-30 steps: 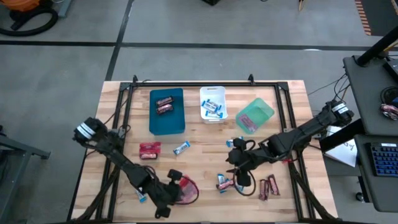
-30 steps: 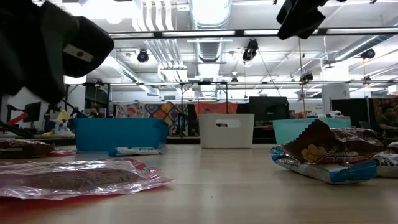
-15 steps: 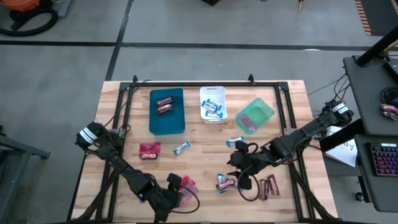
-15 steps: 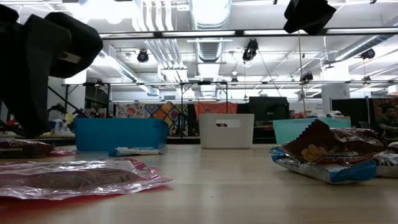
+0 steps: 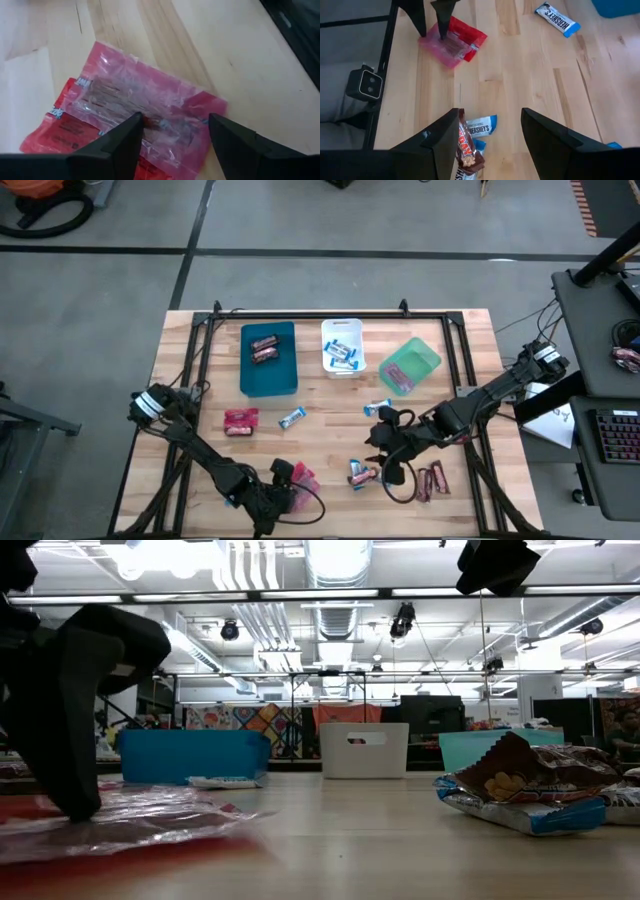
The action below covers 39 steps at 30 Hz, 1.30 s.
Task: Sort candy
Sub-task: Put the red candy into the green bin
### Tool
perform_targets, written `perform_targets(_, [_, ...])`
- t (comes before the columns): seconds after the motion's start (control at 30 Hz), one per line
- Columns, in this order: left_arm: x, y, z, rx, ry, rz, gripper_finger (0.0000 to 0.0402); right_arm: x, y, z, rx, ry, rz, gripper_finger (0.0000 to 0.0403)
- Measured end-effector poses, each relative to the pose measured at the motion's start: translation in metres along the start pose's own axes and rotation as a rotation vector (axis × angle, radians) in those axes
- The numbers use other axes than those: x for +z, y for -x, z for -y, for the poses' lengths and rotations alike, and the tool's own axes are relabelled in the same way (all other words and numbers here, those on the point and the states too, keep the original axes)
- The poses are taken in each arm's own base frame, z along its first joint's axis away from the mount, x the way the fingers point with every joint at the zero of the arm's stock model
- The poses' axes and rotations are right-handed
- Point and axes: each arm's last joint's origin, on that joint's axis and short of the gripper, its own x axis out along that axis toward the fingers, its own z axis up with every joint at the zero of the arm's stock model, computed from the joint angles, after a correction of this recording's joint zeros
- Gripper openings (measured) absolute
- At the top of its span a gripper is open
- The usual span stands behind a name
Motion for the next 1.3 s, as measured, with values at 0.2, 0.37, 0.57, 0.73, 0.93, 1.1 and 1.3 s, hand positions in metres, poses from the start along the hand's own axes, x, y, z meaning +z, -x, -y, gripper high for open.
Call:
perform_targets(0.2, [-0.003,-0.008,0.001,0.013,0.020,-0.006,0.0191,0.000,0.000,0.000,-0.006,0.000,0.003,0.0203])
perform_targets(0.37, [-0.005,-0.012,0.000,0.027,0.044,-0.018,0.0139,0.000,0.000,0.001,-0.021,0.000,0.011,0.0203])
perform_targets(0.57, [-0.005,-0.011,0.000,0.029,0.040,-0.018,0.0030,0.000,0.000,0.001,-0.022,0.002,0.011,0.0203])
perform_targets(0.73, [-0.003,-0.005,-0.001,0.004,0.029,-0.021,0.0012,0.000,-0.001,0.001,-0.024,0.021,0.010,0.0203])
perform_targets(0.93, [0.002,0.013,-0.005,-0.016,0.006,-0.021,0.0002,-0.006,-0.004,0.004,-0.061,0.048,0.006,0.0203])
perform_targets(1.1, [0.011,0.027,-0.012,-0.005,0.001,0.011,0.0000,-0.016,-0.010,0.009,-0.103,0.060,-0.010,0.0203])
perform_targets(1.3, [0.024,0.043,-0.027,0.006,-0.006,0.068,0.0000,-0.023,-0.019,0.009,-0.087,0.129,0.053,0.0203])
